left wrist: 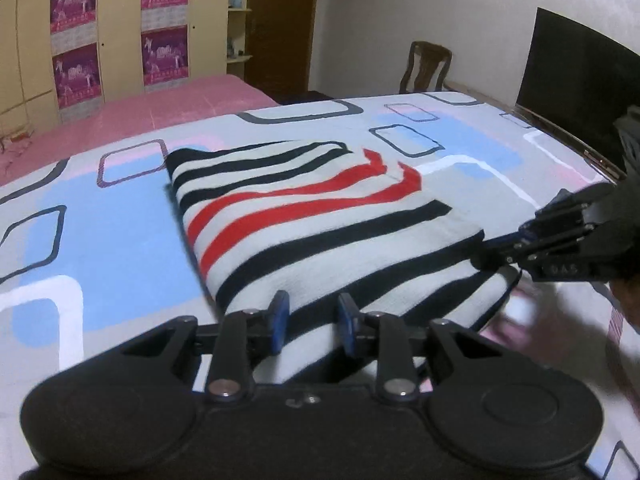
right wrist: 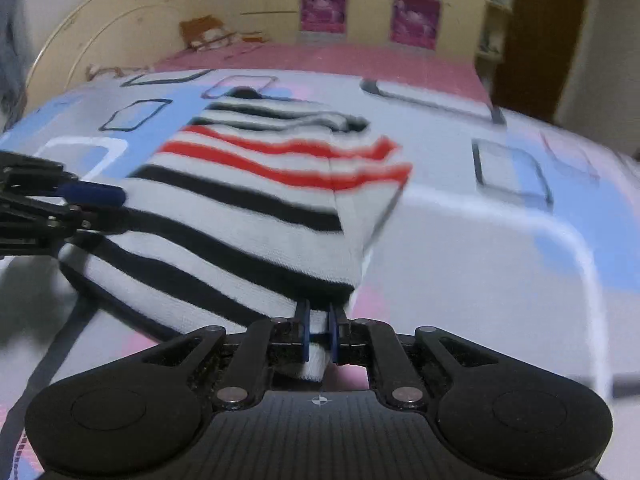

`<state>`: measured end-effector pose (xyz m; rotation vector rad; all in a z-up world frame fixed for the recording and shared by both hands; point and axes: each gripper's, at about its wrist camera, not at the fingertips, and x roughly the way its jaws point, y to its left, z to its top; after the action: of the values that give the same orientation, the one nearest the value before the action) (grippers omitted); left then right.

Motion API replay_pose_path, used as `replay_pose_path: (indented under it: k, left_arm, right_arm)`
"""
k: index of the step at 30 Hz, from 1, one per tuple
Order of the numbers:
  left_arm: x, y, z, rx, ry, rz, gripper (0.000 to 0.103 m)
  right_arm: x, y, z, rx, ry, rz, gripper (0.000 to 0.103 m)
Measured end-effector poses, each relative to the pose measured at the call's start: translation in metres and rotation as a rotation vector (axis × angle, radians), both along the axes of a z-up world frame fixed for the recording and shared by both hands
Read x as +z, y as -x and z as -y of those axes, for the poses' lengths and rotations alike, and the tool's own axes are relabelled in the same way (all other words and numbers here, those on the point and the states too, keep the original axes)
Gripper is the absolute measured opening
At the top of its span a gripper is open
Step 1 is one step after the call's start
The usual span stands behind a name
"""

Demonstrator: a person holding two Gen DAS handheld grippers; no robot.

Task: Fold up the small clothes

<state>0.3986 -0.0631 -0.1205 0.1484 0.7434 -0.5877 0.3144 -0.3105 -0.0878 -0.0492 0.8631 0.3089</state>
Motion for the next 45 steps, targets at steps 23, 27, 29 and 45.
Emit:
replay_pose_path:
  k: [23, 27, 29, 45]
  left_arm:
    - [-0.003, 0.030, -0.001, 0.172, -0.047, -0.092, 0.028]
    - [0.012, 0.034, -0.001, 0.207, -0.039, -0.051, 0.035]
    - [0.019, 0.030, -0.004, 0.239, 0.006, -0.031, 0.044]
    - [0.001, -0.038, 0.002, 0.295, 0.063, -0.161, 0.087]
  right_arm:
    - [-0.001, 0.012, 0.003, 0.041, -0.043, -0.031, 0.008]
    - [0.024, 0.017, 0.017, -0.010, -0.103, 0.056, 0.008]
    - [0.033, 0.013, 0.023, -0.037, -0.140, 0.081, 0.008]
    - [-0.008, -0.055, 0.062, -0.166, -0.392, -0.103, 0.067]
